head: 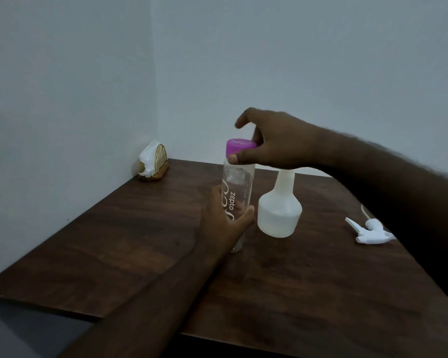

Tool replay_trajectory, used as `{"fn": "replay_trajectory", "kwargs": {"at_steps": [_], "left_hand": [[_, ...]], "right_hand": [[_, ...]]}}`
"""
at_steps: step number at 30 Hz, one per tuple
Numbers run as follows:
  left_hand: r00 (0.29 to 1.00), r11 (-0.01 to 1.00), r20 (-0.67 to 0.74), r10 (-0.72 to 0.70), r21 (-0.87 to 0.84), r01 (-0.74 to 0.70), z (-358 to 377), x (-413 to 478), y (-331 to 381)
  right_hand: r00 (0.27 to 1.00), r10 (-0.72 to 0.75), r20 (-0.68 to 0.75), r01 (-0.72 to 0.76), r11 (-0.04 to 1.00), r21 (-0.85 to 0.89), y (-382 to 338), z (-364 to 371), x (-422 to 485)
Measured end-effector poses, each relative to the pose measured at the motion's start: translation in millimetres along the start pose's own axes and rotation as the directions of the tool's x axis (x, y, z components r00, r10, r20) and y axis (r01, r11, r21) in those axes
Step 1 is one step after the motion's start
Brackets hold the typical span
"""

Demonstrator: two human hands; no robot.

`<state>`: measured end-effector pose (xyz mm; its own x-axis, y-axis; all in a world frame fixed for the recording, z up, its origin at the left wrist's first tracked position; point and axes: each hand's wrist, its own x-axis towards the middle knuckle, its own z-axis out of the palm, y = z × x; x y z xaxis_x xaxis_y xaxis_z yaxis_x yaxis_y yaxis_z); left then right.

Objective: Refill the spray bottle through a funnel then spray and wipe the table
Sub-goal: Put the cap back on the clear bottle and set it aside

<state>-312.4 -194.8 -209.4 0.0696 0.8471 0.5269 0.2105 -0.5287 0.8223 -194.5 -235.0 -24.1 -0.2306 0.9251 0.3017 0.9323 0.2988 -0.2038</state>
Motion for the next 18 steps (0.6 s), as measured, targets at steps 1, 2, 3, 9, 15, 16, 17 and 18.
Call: {"fn": "replay_trajectory", "kwargs": {"at_steps": [1, 2, 3, 9, 15, 16, 17, 18], "left_hand": [[1.0, 1.0, -0.002, -0.011, 0.0, 0.011, -0.3, 0.3, -0.1], [1.0, 1.0, -0.001, -0.025, -0.005, 0.025, -0.9, 0.6, 0.2], [0.999, 0.999, 0.005, -0.034, -0.013, 0.034, -1.6, 1.6, 0.8], [0.999, 0.998, 0.025, -0.039, -0.043, 0.04, -5.5, 0.3, 1.2], [0.999, 0.997, 0.0, -0.036, -0.073, 0.036, -8.0, -1.0, 2.5], [0.999, 0.997, -0.005, -0.032, -0.075, 0.032, -7.6, -1.5, 2.7], [1.0, 0.997, -0.007, -0.028, -0.076, 0.027, -7.4, -2.0, 2.8], [1.0, 0.997, -0.001, -0.02, -0.077, 0.02, -7.0, -2.4, 3.7]], "right_hand": [[0.994, 0.039, -0.098, -0.045, 0.997, -0.055, -1.2, 1.0, 0.2], [0.978, 0.062, -0.197, -0.08, 0.994, -0.081, -1.5, 1.9, 0.4], [0.96, 0.065, -0.274, -0.092, 0.992, -0.086, -1.5, 1.9, 0.7], [0.993, -0.04, 0.108, 0.007, 0.957, 0.292, -1.9, -4.6, 2.0], [0.995, -0.061, 0.085, 0.028, 0.939, 0.343, -4.3, -2.0, 6.3], [0.996, -0.054, 0.077, 0.028, 0.95, 0.312, -6.8, -1.8, 6.5], [0.996, -0.054, 0.072, 0.032, 0.96, 0.279, -8.7, -1.3, 6.7], [0.996, -0.059, 0.071, 0.04, 0.969, 0.245, -10.5, -0.3, 6.9]]}}
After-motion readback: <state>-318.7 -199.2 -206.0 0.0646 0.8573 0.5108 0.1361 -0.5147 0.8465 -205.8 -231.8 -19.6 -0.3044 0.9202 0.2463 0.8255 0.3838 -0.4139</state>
